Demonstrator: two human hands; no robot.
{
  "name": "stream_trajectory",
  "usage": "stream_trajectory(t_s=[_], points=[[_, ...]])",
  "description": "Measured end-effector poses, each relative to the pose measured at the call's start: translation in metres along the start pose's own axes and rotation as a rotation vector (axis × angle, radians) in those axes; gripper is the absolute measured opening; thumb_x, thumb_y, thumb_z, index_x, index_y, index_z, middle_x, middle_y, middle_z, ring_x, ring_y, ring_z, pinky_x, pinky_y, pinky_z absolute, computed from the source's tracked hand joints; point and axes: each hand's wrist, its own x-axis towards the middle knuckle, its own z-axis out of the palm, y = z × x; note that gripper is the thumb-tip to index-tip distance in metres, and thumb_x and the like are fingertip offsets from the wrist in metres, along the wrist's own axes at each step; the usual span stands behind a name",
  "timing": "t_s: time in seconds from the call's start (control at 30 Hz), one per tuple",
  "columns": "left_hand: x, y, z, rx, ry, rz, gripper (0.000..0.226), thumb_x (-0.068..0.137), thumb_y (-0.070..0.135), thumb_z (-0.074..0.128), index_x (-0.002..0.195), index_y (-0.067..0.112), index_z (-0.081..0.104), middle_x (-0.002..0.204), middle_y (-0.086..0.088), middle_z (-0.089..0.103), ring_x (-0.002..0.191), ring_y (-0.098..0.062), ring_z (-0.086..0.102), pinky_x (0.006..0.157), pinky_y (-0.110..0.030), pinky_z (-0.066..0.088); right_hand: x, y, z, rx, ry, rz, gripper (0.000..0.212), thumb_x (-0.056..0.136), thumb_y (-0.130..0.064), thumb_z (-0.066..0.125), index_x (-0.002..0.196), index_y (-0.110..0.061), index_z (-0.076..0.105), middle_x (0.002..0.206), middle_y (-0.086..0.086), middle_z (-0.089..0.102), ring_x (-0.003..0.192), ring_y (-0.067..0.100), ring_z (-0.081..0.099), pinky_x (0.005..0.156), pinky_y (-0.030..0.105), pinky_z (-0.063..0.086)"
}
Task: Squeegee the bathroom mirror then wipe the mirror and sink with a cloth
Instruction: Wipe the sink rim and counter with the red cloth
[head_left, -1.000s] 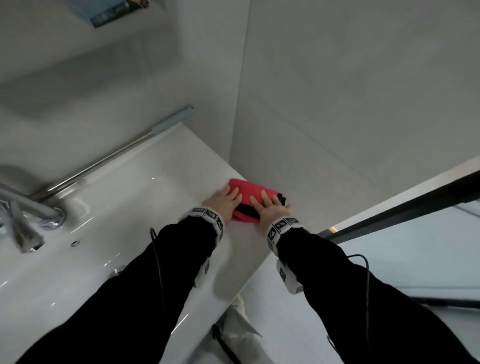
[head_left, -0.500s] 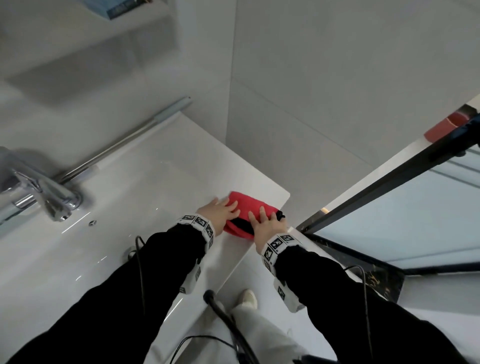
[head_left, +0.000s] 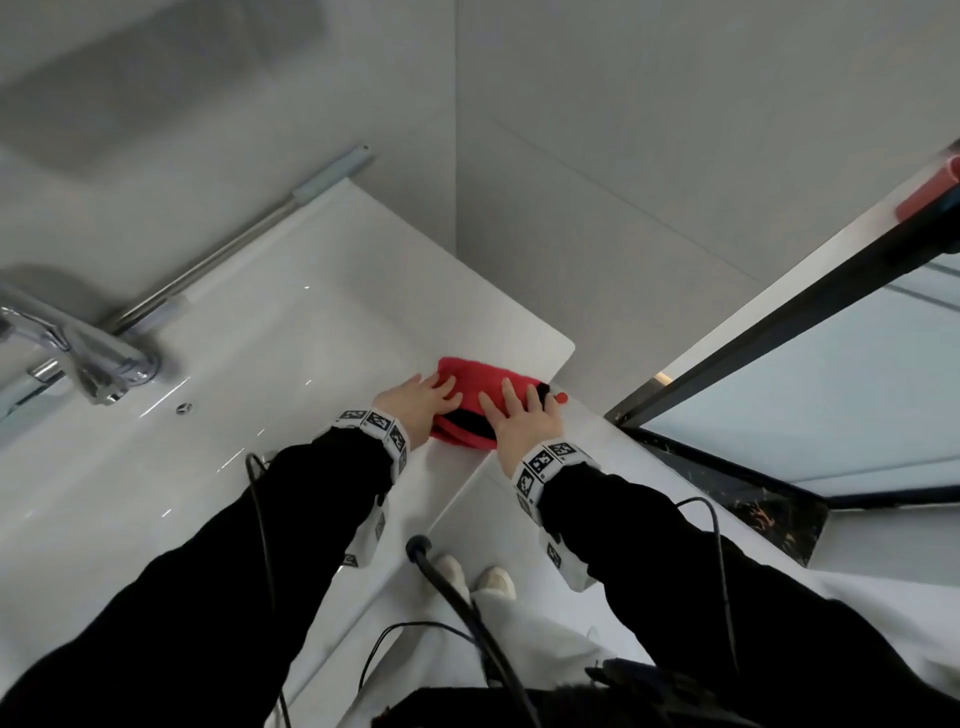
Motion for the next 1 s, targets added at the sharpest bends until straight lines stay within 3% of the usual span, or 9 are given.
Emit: stream_trajectory(t_s=[0.53,0.73,1.0], points=[[0.019,0.017,-0.025,-0.133,0.036,-0.226,0.061,0.095,0.007,0.035,0.15,0.013,0.01,0.159,-0.008,-0.001,0.147,-0.026,-0.002,0.116,-0.034,0.02,0.028,0.034,-0.015,0.064,0.163,-0.084,0.056,0.098,-0.034,0.026,0.15,-0.033,0.005,0.16,0.002,-0.004,0.146,0.032,-0.006,0.118,0.049,-0.003],[0.005,0.01,-0.008,-0.085,0.032,-0.144,0.064,0.094,0.005,0.039,0.15,0.017,0.012,0.16,-0.004,-0.001,0.147,-0.021,0.001,0.115,-0.034,0.025,0.007,0.004,-0.004,0.139,0.087,0.02,0.063,0.097,-0.036,0.033,0.151,-0.031,0.002,0.159,0.004,-0.008,0.146,0.032,-0.007,0.118,0.051,-0.001],[-0.056,0.004,0.049,0.012,0.072,-0.065,0.056,0.097,0.008,0.034,0.149,0.014,0.015,0.159,-0.006,0.01,0.145,-0.023,0.016,0.117,-0.029,0.017,-0.039,-0.061,0.025,0.138,0.016,0.026,0.064,0.099,-0.033,0.032,0.15,-0.031,-0.005,0.158,0.005,-0.017,0.145,0.033,-0.014,0.118,0.05,-0.003]])
